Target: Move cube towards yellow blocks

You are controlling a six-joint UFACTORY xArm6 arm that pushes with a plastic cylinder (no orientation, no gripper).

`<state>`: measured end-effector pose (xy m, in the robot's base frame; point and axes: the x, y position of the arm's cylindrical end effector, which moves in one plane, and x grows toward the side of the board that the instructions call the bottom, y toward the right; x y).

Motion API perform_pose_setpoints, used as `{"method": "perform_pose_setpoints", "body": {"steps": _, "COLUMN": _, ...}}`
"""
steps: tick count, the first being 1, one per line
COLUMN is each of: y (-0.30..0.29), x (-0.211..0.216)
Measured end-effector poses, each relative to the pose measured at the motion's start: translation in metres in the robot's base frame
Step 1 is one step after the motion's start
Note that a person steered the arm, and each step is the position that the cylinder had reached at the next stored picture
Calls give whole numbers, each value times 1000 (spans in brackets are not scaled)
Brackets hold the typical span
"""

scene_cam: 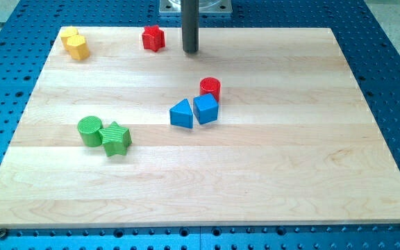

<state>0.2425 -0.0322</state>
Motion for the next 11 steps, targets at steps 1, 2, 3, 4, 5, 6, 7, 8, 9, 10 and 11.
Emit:
{"method": "perform_pose_setpoints", "body": {"steps": 1, "y": -94, "x": -2}}
{"method": "perform_pose_setpoints", "body": {"steps": 2, "y": -76, "x": 4}}
{"method": "perform_pose_setpoints", "body": {"steps": 3, "y": -1, "x": 6}}
{"method": "perform_pose_setpoints", "body": {"steps": 4, "y": 101, "x": 74}}
{"method": "perform_pose_setpoints", "body": {"steps": 5, "y": 132, "x": 198}}
{"method": "perform_pose_setpoints", "body": {"steps": 6, "y": 123, "x": 245}}
{"method": "perform_pose_setpoints", "body": {"steps": 7, "y": 68, "x": 195}}
{"method": "perform_pose_setpoints", "body": {"steps": 8, "y": -15, "x": 138}}
{"method": "perform_pose_setpoints", "body": {"steps": 9, "y": -50, "x": 122}}
{"method": "perform_pose_setpoints", "body": {"steps": 10, "y": -44, "x": 159}}
{"method": "perform_pose_setpoints", "body": {"steps": 11, "y": -97, "x": 141}}
